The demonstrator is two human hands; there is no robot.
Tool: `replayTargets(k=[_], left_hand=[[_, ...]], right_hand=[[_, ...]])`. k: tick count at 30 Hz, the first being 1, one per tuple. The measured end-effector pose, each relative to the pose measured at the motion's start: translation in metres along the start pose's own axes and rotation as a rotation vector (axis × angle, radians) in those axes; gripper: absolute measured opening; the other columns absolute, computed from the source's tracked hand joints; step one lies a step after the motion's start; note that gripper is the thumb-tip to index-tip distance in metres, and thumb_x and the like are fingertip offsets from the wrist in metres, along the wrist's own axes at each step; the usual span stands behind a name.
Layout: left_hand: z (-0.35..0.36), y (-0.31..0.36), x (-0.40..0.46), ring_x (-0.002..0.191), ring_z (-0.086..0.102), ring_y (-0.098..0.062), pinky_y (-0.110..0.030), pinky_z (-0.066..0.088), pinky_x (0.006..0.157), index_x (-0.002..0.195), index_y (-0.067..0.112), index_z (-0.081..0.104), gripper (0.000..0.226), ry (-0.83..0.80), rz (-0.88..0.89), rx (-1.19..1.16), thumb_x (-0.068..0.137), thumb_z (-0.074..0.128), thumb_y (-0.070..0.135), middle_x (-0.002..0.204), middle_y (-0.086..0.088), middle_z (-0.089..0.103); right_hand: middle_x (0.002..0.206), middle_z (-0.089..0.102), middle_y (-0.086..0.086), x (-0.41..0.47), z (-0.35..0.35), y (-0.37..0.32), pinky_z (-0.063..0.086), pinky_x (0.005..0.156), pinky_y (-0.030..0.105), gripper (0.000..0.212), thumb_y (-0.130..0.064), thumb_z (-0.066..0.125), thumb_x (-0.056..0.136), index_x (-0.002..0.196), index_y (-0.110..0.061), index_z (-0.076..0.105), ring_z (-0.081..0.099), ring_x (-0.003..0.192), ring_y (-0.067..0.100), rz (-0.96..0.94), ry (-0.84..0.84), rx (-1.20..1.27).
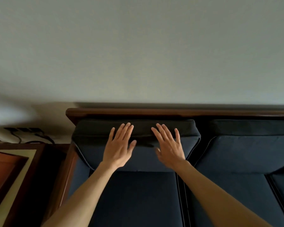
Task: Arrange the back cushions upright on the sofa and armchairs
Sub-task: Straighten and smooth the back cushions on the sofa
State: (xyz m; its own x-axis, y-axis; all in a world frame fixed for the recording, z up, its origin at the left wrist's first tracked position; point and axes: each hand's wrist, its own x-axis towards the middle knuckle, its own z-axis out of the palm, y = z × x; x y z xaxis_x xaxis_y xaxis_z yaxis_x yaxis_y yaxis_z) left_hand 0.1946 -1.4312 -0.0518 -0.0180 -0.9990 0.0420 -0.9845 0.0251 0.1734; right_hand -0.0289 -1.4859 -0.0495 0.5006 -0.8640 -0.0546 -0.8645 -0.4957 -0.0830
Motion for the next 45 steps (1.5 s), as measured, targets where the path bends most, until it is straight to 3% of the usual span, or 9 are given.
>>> replayTargets(k=[3, 7, 14, 18, 21, 27, 32, 40, 45], left_hand=[[0.001, -0.039, -0.002, 0.146, 0.027, -0.021, -0.046, 0.018, 0.118, 0.151, 0.014, 0.031, 0.069, 0.025, 0.012, 0.087, 0.097, 0.027, 0.057, 0.158, -0.005, 0.031], [-0.014, -0.096, -0.010, 0.144, 0.033, -0.024, -0.048, 0.027, 0.114, 0.149, 0.010, 0.034, 0.079, -0.038, -0.035, 0.148, 0.092, 0.026, 0.064, 0.156, -0.008, 0.035], [-0.020, -0.109, -0.009, 0.145, 0.030, -0.024, -0.051, 0.029, 0.114, 0.150, 0.010, 0.030, 0.086, -0.075, -0.085, 0.157, 0.090, 0.024, 0.071, 0.157, -0.009, 0.032], [-0.020, -0.106, -0.007, 0.150, 0.014, -0.022, -0.050, 0.015, 0.119, 0.154, 0.013, 0.021, 0.085, -0.100, -0.138, 0.133, 0.089, 0.029, 0.067, 0.162, -0.005, 0.018], [-0.028, -0.091, -0.003, 0.151, -0.002, -0.020, -0.052, -0.002, 0.119, 0.156, 0.017, 0.006, 0.078, -0.202, -0.211, 0.148, 0.096, 0.032, 0.060, 0.165, -0.002, 0.002], [-0.051, -0.037, -0.006, 0.151, 0.007, -0.021, -0.053, 0.002, 0.120, 0.152, 0.015, 0.026, 0.057, -0.232, -0.191, 0.049, 0.101, 0.041, 0.035, 0.162, -0.004, 0.018], [-0.101, 0.016, -0.003, 0.135, 0.043, -0.023, -0.046, 0.028, 0.115, 0.141, 0.015, 0.046, 0.045, -0.158, -0.184, -0.208, 0.099, 0.048, 0.031, 0.146, -0.005, 0.048], [-0.250, 0.056, -0.035, 0.089, 0.062, -0.022, -0.034, 0.048, 0.076, 0.101, 0.018, 0.070, 0.023, -0.023, -0.180, -0.224, 0.092, 0.050, 0.025, 0.102, -0.002, 0.070], [-0.359, 0.071, -0.088, 0.097, 0.064, -0.022, -0.037, 0.050, 0.084, 0.102, 0.019, 0.070, 0.021, 0.150, -0.206, -0.187, 0.093, 0.057, 0.032, 0.103, 0.003, 0.070]], right_hand=[[0.159, 0.033, 0.002, 0.002, 0.008, 0.035, 0.019, 0.117, 0.051, 0.084, -0.047, 0.072, 0.081, 0.152, -0.024, 0.032, 0.032, 0.146, 0.022, 0.040, 0.060, -0.040], [0.157, 0.037, 0.004, -0.002, 0.008, 0.068, 0.032, 0.113, 0.052, 0.087, -0.046, 0.076, 0.077, 0.151, -0.022, 0.037, 0.037, 0.143, 0.023, 0.080, 0.056, -0.084], [0.162, 0.024, 0.010, -0.002, 0.005, 0.075, 0.024, 0.119, 0.049, 0.090, -0.050, 0.069, 0.084, 0.155, -0.017, 0.025, 0.025, 0.149, 0.027, 0.175, 0.029, -0.104], [0.165, -0.008, 0.010, -0.005, -0.004, 0.075, 0.003, 0.123, 0.044, 0.090, -0.061, 0.042, 0.095, 0.156, -0.017, -0.008, -0.003, 0.153, 0.025, 0.270, -0.155, -0.125], [0.165, -0.010, 0.014, 0.001, -0.021, 0.067, 0.003, 0.123, 0.050, 0.091, -0.050, 0.049, 0.097, 0.156, -0.012, -0.009, -0.006, 0.153, 0.029, 0.293, -0.260, -0.109], [0.164, 0.008, 0.014, 0.004, -0.064, 0.016, 0.004, 0.120, 0.058, 0.075, -0.026, 0.058, 0.093, 0.154, -0.010, 0.018, 0.000, 0.152, 0.031, 0.211, -0.325, -0.034], [0.138, 0.051, 0.008, -0.004, -0.126, -0.032, 0.038, 0.104, 0.045, 0.045, -0.020, 0.057, 0.089, 0.134, -0.016, 0.054, 0.049, 0.127, 0.029, 0.153, -0.236, 0.139], [0.128, 0.063, -0.001, -0.041, -0.261, -0.075, 0.050, 0.093, 0.036, 0.040, -0.020, 0.058, 0.089, 0.128, -0.022, 0.061, 0.061, 0.113, 0.023, 0.075, -0.110, 0.230], [0.124, 0.065, -0.004, -0.083, -0.352, -0.118, 0.050, 0.088, 0.034, 0.036, -0.021, 0.056, 0.090, 0.125, -0.024, 0.063, 0.062, 0.109, 0.022, -0.039, 0.040, 0.218]])
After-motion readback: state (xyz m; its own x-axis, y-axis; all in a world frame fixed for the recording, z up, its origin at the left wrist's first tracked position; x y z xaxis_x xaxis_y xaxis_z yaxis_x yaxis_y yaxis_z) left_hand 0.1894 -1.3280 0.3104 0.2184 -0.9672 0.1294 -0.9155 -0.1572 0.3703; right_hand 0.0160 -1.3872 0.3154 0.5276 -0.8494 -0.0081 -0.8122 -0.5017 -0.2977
